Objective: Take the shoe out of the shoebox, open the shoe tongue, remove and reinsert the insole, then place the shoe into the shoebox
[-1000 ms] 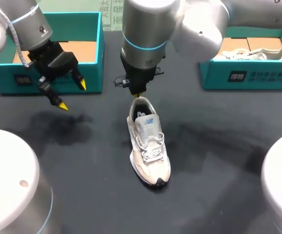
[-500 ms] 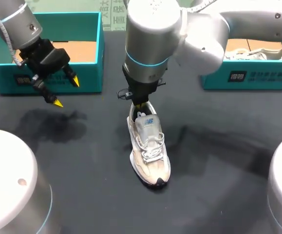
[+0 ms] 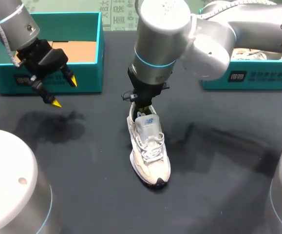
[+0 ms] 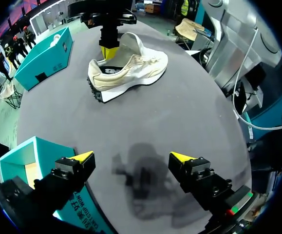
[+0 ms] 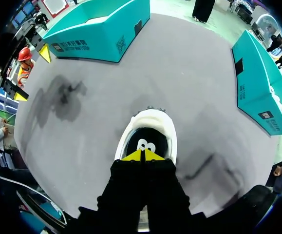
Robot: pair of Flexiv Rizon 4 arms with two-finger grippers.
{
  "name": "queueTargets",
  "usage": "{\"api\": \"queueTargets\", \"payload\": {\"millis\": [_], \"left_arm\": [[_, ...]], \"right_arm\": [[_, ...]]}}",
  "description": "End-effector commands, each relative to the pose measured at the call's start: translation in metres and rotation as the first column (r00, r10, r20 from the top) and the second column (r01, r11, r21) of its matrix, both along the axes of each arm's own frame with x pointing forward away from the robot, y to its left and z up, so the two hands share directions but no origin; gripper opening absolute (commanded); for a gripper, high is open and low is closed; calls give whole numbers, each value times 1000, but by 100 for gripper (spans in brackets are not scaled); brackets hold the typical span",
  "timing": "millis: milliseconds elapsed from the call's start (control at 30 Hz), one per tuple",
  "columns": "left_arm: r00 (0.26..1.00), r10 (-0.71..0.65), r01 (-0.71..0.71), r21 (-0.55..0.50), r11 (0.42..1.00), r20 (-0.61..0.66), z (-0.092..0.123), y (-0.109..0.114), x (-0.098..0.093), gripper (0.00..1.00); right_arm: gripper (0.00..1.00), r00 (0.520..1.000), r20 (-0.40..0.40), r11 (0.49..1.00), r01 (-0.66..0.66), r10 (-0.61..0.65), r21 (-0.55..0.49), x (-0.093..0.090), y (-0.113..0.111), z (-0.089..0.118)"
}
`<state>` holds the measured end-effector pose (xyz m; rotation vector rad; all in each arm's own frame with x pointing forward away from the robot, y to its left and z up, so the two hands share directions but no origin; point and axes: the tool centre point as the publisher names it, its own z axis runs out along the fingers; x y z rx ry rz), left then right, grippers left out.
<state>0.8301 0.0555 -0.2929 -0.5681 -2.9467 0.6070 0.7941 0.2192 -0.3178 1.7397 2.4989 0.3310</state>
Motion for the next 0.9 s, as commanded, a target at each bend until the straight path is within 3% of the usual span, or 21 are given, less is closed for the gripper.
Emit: {"api": "queueTargets", "payload": {"millis": [33, 233, 400, 733, 900], "left_arm": [[1000, 2, -2, 1, 1000, 5, 0, 0, -2, 100], [1000, 2, -2, 1, 1000, 5, 0, 0, -2, 100], [1000, 2, -2, 1, 1000, 5, 0, 0, -2, 100], [1000, 2, -2, 1, 1000, 5, 0, 0, -2, 100], [1000, 2, -2, 1, 1000, 5, 0, 0, -2, 100]], "right_arm": [[0, 1000, 7, 999, 24, -23, -49, -1, 5, -8], [0, 1000, 17, 999, 10, -10, -43, -3, 22, -26], [0, 999, 30, 999, 24, -22, -38, -3, 25, -29], [0, 999, 23, 998, 32, -30, -63, 1, 26, -58], [0, 997, 50, 993, 68, -63, -98, -2, 19, -51]]}}
